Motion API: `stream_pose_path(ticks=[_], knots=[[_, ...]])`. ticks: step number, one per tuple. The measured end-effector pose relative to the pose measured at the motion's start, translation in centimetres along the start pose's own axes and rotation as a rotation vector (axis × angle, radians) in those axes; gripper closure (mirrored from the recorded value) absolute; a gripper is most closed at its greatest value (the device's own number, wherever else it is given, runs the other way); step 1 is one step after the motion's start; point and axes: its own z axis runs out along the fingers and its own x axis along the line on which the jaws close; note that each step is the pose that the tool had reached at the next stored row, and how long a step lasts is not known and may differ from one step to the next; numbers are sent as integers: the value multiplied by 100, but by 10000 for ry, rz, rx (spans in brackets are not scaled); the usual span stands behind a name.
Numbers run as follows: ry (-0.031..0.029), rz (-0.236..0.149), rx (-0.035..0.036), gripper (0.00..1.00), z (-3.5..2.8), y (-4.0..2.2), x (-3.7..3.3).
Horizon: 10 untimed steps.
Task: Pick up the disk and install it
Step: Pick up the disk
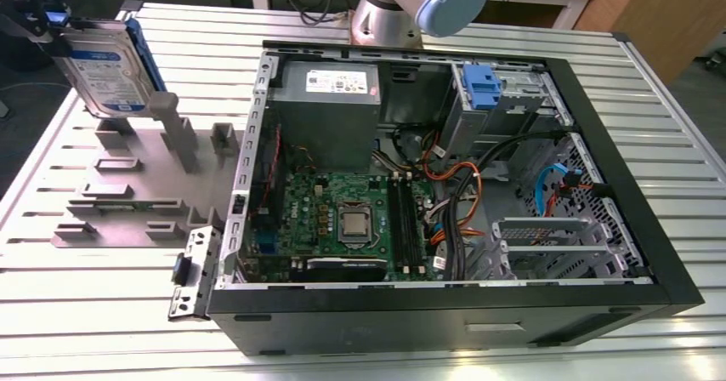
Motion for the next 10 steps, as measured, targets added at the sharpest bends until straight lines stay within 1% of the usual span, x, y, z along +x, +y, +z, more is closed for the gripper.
stream_pose_path(ticks=[7, 10], knots=[[1, 0, -1, 64, -12, 0, 0], [0, 0, -1, 64, -29, 0, -1]])
